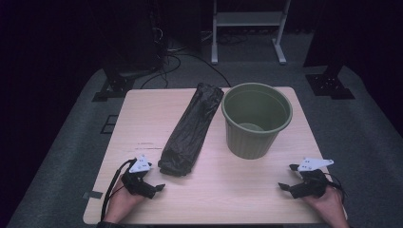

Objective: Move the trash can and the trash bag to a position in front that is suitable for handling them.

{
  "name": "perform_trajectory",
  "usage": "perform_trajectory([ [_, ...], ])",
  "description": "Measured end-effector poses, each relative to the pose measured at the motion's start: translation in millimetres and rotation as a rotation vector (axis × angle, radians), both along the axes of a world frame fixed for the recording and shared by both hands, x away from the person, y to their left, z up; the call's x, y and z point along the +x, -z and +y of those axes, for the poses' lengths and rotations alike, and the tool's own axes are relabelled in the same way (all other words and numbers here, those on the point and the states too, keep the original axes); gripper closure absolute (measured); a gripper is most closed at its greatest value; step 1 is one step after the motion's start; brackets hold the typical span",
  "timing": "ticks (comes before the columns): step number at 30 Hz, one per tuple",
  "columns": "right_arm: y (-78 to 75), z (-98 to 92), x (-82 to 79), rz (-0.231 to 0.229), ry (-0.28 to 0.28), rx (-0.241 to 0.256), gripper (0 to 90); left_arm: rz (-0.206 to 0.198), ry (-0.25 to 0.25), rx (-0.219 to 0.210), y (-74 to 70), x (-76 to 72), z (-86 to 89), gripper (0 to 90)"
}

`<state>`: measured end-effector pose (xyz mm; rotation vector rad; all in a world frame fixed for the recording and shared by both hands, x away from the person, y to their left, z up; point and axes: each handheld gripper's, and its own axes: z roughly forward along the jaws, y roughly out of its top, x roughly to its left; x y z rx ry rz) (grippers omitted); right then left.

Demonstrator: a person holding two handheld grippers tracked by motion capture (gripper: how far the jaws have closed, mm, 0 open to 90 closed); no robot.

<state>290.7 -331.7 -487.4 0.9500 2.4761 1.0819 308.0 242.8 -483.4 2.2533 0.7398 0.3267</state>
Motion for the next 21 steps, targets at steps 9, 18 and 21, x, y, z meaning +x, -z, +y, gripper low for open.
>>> perform_trajectory([
  [9, -4.4, 0.6, 0.0, 0.03, 0.027, -0.005, 11.7, 0.0, 0.0, 0.0, 0.0, 0.1, 0.0, 0.0],
  [18, -27.2, -0.8, 0.9, -0.002, 0.048, 0.009, 12.3, 0.0, 0.0, -0.001, 0.1, 0.1, -0.1, 0.0],
  [21, -37.1, -3.0, 1.8, -0.011, 0.053, 0.051, 12.3, 0.0, 0.0, -0.001, 0.1, 0.1, -0.1, 0.0],
])
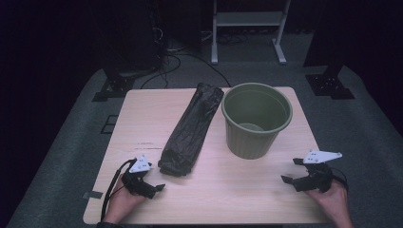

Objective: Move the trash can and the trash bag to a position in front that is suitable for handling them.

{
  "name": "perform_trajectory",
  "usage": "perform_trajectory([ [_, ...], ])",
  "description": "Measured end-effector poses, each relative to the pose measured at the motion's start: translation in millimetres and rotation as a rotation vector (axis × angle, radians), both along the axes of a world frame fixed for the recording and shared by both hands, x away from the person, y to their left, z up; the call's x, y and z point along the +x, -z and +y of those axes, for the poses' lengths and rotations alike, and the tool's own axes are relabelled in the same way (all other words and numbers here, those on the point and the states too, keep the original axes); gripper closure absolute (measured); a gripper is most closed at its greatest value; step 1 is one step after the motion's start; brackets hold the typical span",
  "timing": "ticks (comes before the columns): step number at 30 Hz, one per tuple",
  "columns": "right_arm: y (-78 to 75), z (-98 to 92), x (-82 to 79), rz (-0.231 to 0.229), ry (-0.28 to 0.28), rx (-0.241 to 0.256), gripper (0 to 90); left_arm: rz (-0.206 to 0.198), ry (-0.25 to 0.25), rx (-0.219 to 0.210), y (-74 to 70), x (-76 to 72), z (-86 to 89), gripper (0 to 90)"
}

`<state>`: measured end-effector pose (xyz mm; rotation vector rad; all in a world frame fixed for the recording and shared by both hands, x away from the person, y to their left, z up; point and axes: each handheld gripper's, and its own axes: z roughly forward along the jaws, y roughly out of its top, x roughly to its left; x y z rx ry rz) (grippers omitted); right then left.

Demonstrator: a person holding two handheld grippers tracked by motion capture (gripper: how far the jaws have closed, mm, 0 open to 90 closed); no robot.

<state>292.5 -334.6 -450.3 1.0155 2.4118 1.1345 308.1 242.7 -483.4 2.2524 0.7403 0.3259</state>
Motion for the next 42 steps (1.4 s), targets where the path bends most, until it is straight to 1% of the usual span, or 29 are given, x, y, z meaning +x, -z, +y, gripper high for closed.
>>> perform_trajectory([
  [6, -22.1, -4.3, 2.3, -0.036, 0.008, 0.044, 12.3, 0.0, 0.0, 0.0, 0.0, 0.0, 0.0, 0.0],
  [13, -45.4, -5.6, 7.7, -0.064, 0.015, 0.069, 12.4, 0.0, 0.0, 0.001, 0.0, 0.0, 0.0, 0.0],
  [14, -45.4, -5.6, 7.7, -0.064, 0.015, 0.069, 12.4, 0.0, 0.0, 0.001, 0.0, 0.0, 0.0, 0.0],
  [15, -52.3, -5.2, 8.6, -0.07, 0.013, 0.079, 12.4, 0.0, 0.0, 0.001, 0.0, 0.0, 0.0, 0.0],
  [17, -60.5, -5.0, 9.4, -0.082, 0.017, 0.091, 12.4, 0.0, 0.0, 0.001, 0.0, -0.1, 0.0, 0.0],
  [19, -69.1, -5.5, 11.5, -0.085, 0.021, 0.117, 12.4, 0.0, -0.002, 0.001, 0.0, -0.3, -0.1, 0.0],
  [22, -81.6, -5.2, 16.4, -0.096, 0.03, 0.119, 12.4, 0.001, -0.001, 0.003, -0.2, -0.4, 0.0, 0.0],
  [25, -95.0, -6.4, 21.0, -0.106, 0.037, 0.138, 12.4, 0.002, -0.002, 0.002, -0.2, -0.6, -0.1, 0.0],
  [26, -95.0, -6.4, 21.0, -0.106, 0.037, 0.138, 12.4, 0.002, -0.002, 0.002, -0.2, -0.6, -0.1, 0.0],
  [27, -104.0, -8.0, 24.0, -0.113, 0.039, 0.164, 12.4, 0.002, -0.002, 0.002, -0.1, -0.7, -0.2, 0.0],
  [32, -120.7, -5.7, 34.7, -0.118, 0.044, 0.154, 12.4, 0.001, -0.002, 0.002, -0.1, -0.8, -0.2, 0.0],
  [36, -130.1, -2.9, 47.1, -0.113, 0.054, 0.139, 12.4, 0.0, -0.003, 0.001, 0.0, -0.8, -0.3, 0.0],
  [40, -140.8, 1.0, 60.5, -0.122, 0.066, 0.13, 12.4, 0.002, -0.002, 0.002, -0.2, -0.8, -0.2, 0.0],
  [42, -146.5, 2.2, 66.9, -0.129, 0.068, 0.145, 12.4, 0.002, -0.002, 0.002, -0.1, -0.8, -0.2, 0.0],
])
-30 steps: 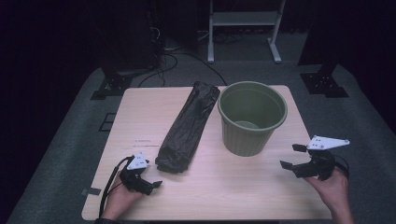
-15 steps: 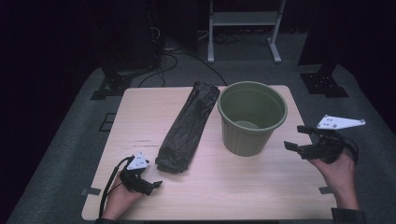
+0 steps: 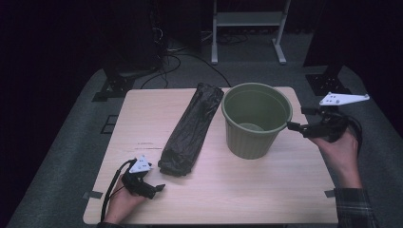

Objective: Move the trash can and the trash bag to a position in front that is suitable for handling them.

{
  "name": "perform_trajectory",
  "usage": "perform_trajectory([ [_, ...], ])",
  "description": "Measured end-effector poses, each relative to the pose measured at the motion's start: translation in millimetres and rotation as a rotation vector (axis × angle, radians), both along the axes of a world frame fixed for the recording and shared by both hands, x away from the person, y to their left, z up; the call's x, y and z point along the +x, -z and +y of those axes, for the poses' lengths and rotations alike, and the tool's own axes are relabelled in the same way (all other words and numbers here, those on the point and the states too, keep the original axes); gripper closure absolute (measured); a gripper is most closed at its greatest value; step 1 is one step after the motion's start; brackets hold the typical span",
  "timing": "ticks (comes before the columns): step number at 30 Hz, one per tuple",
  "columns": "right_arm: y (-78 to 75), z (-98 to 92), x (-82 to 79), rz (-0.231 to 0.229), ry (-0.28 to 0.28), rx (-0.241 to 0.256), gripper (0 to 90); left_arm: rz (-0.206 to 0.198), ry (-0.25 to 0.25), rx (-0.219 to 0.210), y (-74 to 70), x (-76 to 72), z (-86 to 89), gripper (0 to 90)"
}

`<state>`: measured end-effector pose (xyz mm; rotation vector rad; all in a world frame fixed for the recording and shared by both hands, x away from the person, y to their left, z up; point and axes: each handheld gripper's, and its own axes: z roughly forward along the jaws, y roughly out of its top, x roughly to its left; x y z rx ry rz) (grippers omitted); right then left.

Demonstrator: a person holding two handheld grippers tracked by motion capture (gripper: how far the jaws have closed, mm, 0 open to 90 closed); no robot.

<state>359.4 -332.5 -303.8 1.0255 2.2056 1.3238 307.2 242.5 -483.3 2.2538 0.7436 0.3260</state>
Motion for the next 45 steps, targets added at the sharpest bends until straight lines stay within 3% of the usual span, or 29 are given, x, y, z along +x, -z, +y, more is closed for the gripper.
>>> perform_trajectory([
  [5, -7.2, 6.9, 18.3, 0.02, 0.001, -0.014, 12.5, 0.0, -0.001, -0.003, 0.1, -0.1, -0.1, 0.0],
  [11, -4.5, 10.8, 39.2, 0.068, 0.025, -0.035, 14.1, -0.002, -0.001, -0.002, 0.2, 0.0, -0.1, 0.0],
  [18, 1.5, 12.5, 58.4, 0.138, 0.052, -0.061, 31.2, -0.003, 0.001, -0.003, 0.3, 0.0, -0.2, 0.0],
  [23, 4.2, 11.7, 61.9, 0.157, 0.098, -0.093, 46.7, -0.003, 0.006, -0.003, 0.2, -0.1, -0.2, 0.0],
  [28, 3.1, 10.8, 63.5, 0.177, 0.101, -0.08, 50.8, -0.003, 0.005, -0.004, 0.3, -0.2, -0.3, 0.0],
  [32, 1.6, 13.1, 63.3, 0.181, 0.089, -0.082, 56.7, -0.003, 0.006, -0.004, 0.3, -0.3, -0.4, 0.0],
  [37, 1.0, 23.1, 63.4, 0.174, 0.028, -0.084, 70.9, -0.003, 0.008, -0.002, 0.2, -0.3, -0.3, 0.0],
  [45, -1.6, 40.8, 62.5, 0.143, -0.038, -0.153, 79.6, -0.003, 0.01, -0.001, 0.2, -0.3, -0.3, 0.0],
])
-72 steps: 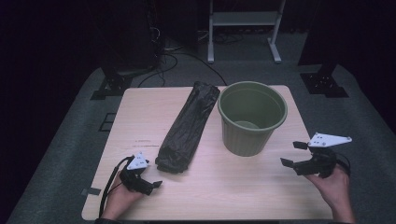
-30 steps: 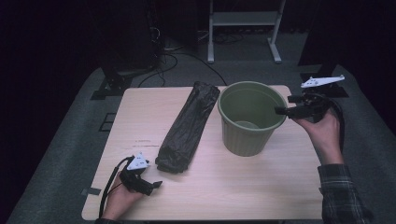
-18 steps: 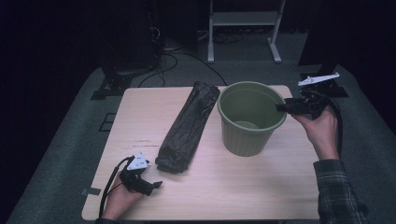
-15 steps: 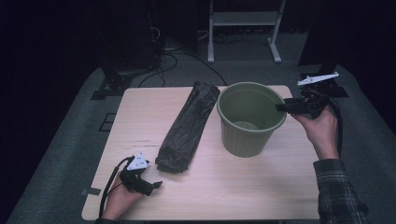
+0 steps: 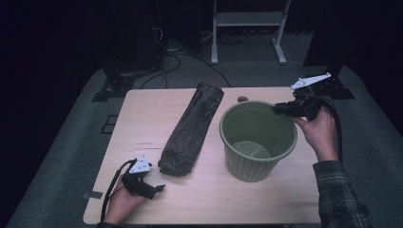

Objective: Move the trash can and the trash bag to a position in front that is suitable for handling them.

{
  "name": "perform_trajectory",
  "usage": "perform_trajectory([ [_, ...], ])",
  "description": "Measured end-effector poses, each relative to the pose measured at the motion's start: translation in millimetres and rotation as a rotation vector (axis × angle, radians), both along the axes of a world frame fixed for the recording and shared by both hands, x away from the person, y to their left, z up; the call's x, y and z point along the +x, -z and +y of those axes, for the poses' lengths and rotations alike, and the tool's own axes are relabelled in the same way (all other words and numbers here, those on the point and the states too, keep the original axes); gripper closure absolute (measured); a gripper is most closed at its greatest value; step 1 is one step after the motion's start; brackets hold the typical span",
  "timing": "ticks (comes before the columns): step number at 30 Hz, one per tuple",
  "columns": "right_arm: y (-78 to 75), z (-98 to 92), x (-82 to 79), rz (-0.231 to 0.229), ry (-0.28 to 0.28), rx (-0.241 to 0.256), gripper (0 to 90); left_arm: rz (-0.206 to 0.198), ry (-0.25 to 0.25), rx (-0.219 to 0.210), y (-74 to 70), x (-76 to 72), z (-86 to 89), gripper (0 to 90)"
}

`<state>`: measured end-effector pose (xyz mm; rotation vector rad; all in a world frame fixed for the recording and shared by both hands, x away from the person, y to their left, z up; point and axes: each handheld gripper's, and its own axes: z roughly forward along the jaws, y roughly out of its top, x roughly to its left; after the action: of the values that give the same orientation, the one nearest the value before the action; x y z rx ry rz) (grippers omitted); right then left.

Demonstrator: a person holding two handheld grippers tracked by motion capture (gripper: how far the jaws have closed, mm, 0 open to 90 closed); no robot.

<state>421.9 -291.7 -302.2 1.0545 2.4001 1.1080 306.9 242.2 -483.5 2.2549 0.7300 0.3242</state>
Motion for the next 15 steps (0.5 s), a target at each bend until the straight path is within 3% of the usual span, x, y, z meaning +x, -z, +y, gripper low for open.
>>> perform_trajectory([
  [15, -0.1, 11.5, 1.4, -0.011, -0.023, -0.009, 80.1, 0.0, 0.0, 0.0, 0.0, 0.0, 0.0, 0.0],
])
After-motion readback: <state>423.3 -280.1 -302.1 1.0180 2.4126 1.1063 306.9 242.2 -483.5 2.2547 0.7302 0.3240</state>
